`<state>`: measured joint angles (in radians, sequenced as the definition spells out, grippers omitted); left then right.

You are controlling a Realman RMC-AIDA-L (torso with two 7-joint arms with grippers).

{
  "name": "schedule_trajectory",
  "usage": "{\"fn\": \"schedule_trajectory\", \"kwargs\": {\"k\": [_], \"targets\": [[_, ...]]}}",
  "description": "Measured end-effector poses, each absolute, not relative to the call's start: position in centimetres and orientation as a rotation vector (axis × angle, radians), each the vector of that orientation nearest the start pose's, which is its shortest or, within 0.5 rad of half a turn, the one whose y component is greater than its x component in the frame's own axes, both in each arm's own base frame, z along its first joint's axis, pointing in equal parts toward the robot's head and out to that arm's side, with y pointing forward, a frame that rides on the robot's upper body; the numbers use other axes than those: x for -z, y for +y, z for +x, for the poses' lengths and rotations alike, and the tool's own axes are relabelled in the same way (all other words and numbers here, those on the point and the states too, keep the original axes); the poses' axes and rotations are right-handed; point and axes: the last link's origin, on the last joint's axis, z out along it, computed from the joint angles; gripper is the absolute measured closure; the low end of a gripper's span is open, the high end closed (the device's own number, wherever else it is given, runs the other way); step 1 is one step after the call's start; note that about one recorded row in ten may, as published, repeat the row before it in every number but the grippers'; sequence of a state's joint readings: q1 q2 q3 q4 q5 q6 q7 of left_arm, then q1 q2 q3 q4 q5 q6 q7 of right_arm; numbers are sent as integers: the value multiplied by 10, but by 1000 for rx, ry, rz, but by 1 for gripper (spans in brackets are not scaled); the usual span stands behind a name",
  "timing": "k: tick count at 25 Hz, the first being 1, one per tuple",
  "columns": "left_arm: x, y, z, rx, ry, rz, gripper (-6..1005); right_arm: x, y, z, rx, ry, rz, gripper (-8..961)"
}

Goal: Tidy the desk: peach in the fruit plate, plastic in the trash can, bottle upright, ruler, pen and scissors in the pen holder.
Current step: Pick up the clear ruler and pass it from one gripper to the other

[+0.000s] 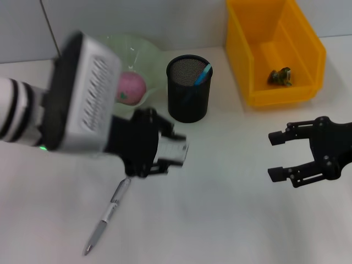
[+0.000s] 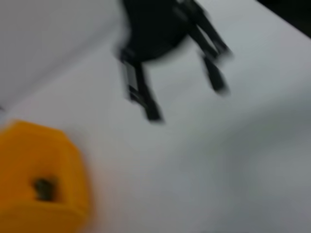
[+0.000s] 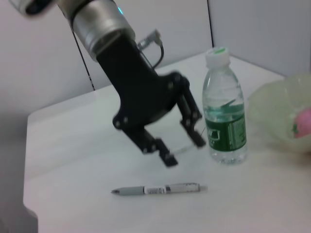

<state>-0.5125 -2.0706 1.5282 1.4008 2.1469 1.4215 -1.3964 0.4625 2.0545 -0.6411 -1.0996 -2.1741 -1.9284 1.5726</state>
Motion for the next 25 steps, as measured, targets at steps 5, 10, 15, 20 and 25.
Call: {"fn": "schedule_trajectory", "kwargs": {"k": [5, 10, 15, 20, 25], "targets": [[4, 324, -115, 311, 583, -2826, 620, -75, 299, 253, -446, 485, -2910, 121], [-19, 319, -107, 645, 418, -2720, 620, -78, 299, 249, -471, 439, -2888, 121], [-36, 310, -103, 909, 305, -2619, 619, -86, 293, 251, -582, 363, -2811, 122], [-42, 311, -110, 1092, 198, -2538, 619, -85, 280, 264, -751, 272, -2667, 122], [-40, 319, -123, 1275, 57, -2440, 619, -69, 260, 280, -934, 191, -2544, 122]]}}
